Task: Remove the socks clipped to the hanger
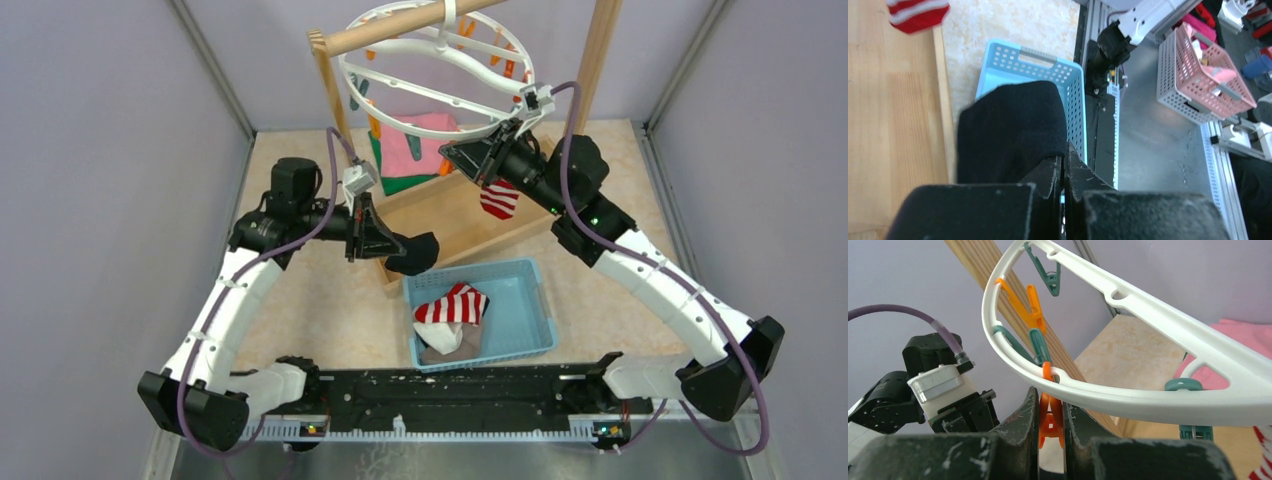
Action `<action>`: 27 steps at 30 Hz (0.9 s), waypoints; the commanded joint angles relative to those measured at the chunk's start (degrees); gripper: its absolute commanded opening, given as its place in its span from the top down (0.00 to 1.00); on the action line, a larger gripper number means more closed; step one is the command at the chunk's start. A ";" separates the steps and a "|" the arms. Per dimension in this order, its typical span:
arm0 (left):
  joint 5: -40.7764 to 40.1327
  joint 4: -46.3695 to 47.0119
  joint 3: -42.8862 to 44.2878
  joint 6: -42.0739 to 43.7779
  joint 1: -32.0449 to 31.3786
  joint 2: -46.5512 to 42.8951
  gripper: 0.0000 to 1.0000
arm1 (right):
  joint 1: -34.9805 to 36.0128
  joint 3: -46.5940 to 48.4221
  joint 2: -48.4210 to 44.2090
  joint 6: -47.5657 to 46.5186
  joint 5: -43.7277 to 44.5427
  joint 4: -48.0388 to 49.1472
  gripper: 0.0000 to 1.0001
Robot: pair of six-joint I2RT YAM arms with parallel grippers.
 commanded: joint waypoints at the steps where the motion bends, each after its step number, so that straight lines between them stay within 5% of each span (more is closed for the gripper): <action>1: 0.26 -8.48 -1.27 12.86 -0.47 -1.52 1.00 | 0.16 0.56 0.52 -0.54 1.35 0.37 1.00; 10: -11.49 -6.64 -7.20 17.38 -16.79 -0.17 1.00 | 0.25 0.35 0.18 -0.77 1.98 -1.90 0.98; 13: -13.82 -8.47 -5.30 21.55 -19.53 4.12 1.00 | 0.28 -0.02 -1.36 -1.11 3.63 -5.62 0.55; 17: -15.52 -9.20 -2.95 25.53 -22.58 9.52 0.98 | 0.28 -5.48 -8.22 -1.08 9.88 -11.56 0.26; 22: -18.24 -9.08 -2.31 29.50 -24.97 15.31 0.43 | -0.46 -13.12 -17.49 -2.69 16.20 -18.77 0.12; 24: -19.33 -8.10 -1.86 29.77 -25.10 15.65 0.05 | -3.05 -14.73 -19.21 -3.85 17.15 -21.20 0.11; 27: -20.60 -6.83 -0.73 28.94 -25.10 14.31 0.01 | -11.13 -15.75 -18.26 -5.72 13.51 -19.56 0.11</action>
